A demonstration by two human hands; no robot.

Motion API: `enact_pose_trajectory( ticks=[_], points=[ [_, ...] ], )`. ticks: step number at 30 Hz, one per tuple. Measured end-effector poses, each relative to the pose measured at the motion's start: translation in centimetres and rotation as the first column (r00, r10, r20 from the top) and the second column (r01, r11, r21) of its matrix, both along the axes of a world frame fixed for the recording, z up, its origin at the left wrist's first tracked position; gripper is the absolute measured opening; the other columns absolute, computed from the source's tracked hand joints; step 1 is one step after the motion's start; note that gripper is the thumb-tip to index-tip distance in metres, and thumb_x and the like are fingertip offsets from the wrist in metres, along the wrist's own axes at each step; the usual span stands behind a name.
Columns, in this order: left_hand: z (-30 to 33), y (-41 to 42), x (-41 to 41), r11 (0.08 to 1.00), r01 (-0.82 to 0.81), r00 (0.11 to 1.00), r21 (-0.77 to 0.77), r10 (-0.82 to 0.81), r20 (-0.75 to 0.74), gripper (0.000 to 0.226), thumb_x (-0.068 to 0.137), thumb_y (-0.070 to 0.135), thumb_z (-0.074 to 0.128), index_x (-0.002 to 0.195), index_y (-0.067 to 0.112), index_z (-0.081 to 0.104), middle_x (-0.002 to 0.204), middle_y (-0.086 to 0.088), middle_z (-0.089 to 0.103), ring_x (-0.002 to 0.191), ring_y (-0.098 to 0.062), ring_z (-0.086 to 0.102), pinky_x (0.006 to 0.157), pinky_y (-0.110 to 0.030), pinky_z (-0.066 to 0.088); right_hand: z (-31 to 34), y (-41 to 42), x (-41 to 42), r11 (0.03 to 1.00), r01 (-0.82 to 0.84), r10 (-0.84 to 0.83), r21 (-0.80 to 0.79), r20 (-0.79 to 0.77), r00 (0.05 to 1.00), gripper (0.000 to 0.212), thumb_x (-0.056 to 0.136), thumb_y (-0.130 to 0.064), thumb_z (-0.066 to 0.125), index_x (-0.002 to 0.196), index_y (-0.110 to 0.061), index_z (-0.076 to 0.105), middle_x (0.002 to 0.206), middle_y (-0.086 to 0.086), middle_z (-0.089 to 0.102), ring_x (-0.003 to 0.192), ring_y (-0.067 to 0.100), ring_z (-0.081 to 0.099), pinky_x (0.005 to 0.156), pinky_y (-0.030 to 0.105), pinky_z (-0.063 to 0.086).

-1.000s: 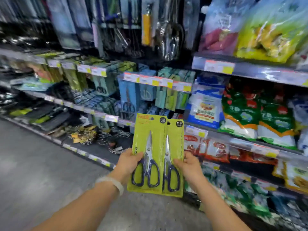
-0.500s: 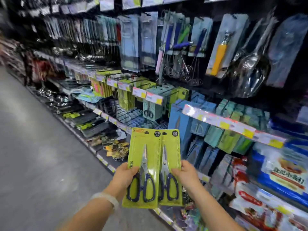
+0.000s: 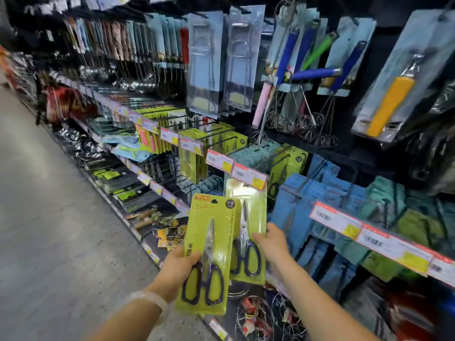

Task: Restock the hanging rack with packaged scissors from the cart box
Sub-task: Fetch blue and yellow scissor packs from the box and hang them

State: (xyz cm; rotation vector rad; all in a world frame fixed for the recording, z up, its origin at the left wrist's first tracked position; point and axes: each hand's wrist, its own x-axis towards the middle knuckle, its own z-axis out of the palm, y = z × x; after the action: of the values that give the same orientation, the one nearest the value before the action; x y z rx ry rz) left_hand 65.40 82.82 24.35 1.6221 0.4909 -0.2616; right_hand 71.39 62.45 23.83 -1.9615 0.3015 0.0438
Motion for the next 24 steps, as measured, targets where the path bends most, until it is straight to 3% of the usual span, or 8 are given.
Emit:
enact_pose_trajectory(
  ticks=[4, 8, 12, 16, 21, 24],
  points=[
    [0.0, 0.2, 2.7, 0.998, 0.051, 0.999, -0.026, -0.051, 0.001, 0.009, 0.095, 0.008, 0.053, 0.097, 0.007, 0.061, 0.091, -0.018, 0.071, 0.084, -0.033, 0.068, 0.086, -0.049, 0.055, 0.7, 0.4, 2.2, 0.997, 0.073, -0.074, 0.023, 0.052, 0.996, 0.008, 0.089, -0.006, 0.057, 0.094, -0.009, 0.052, 0.094, 0.01, 0.061, 0.081, 0.021, 0.055, 0.06, 0.027, 0.041],
    [-0.1, 0.9, 5.7, 0.992, 0.124, 0.992, -0.023, -0.123, 0.017, 0.013, 0.095, 0.005, 0.052, 0.094, 0.005, 0.064, 0.091, -0.019, 0.072, 0.084, -0.032, 0.068, 0.086, -0.047, 0.055, -0.1, 0.6, 3.3, 0.985, 0.168, -0.169, 0.038, 0.005, 0.986, 0.01, 0.089, -0.008, 0.058, 0.094, -0.013, 0.052, 0.095, 0.009, 0.061, 0.085, 0.023, 0.057, 0.073, 0.033, 0.046],
    [-0.4, 2.2, 8.8, 0.98, 0.195, 0.981, -0.029, -0.195, 0.01, 0.011, 0.095, 0.007, 0.054, 0.087, 0.01, 0.062, 0.085, -0.011, 0.07, 0.077, -0.025, 0.065, 0.082, -0.04, 0.054, -1.5, 1.4, 3.2, 0.959, 0.275, -0.272, 0.062, -0.051, 0.961, 0.011, 0.09, -0.007, 0.056, 0.101, -0.007, 0.055, 0.095, 0.008, 0.059, 0.079, 0.018, 0.054, 0.062, 0.027, 0.041],
    [-0.5, 3.5, 11.6, 0.956, 0.293, 0.956, 0.012, -0.293, -0.002, 0.009, 0.094, 0.012, 0.056, 0.092, 0.009, 0.064, 0.085, -0.008, 0.07, 0.083, -0.025, 0.065, 0.087, -0.039, 0.053, -1.8, 2.6, 4.0, 0.936, 0.345, -0.342, 0.063, -0.063, 0.938, 0.02, 0.09, -0.006, 0.056, 0.11, -0.002, 0.054, 0.1, 0.009, 0.059, 0.091, 0.021, 0.054, 0.082, 0.035, 0.045],
    [-0.8, 5.0, 13.8, 0.92, 0.392, 0.92, 0.008, -0.392, -0.001, 0.013, 0.095, 0.012, 0.055, 0.1, 0.01, 0.067, 0.094, -0.009, 0.073, 0.091, -0.026, 0.068, 0.094, -0.047, 0.051, -1.2, 4.2, 5.0, 0.871, 0.476, -0.478, 0.119, -0.017, 0.878, 0.01, 0.089, -0.003, 0.056, 0.099, -0.002, 0.054, 0.089, 0.012, 0.057, 0.085, 0.025, 0.054, 0.064, 0.03, 0.041],
    [-0.8, 5.7, 14.2, 0.886, 0.463, 0.886, 0.012, -0.463, 0.018, 0.014, 0.096, 0.009, 0.051, 0.099, 0.019, 0.061, 0.102, 0.002, 0.069, 0.086, -0.013, 0.062, 0.095, -0.032, 0.045, -0.7, 4.8, 5.5, 0.824, 0.555, -0.556, 0.117, -0.027, 0.831, 0.029, 0.091, -0.005, 0.053, 0.118, 0.004, 0.051, 0.111, 0.023, 0.057, 0.108, 0.035, 0.055, 0.09, 0.044, 0.045]
  ],
)
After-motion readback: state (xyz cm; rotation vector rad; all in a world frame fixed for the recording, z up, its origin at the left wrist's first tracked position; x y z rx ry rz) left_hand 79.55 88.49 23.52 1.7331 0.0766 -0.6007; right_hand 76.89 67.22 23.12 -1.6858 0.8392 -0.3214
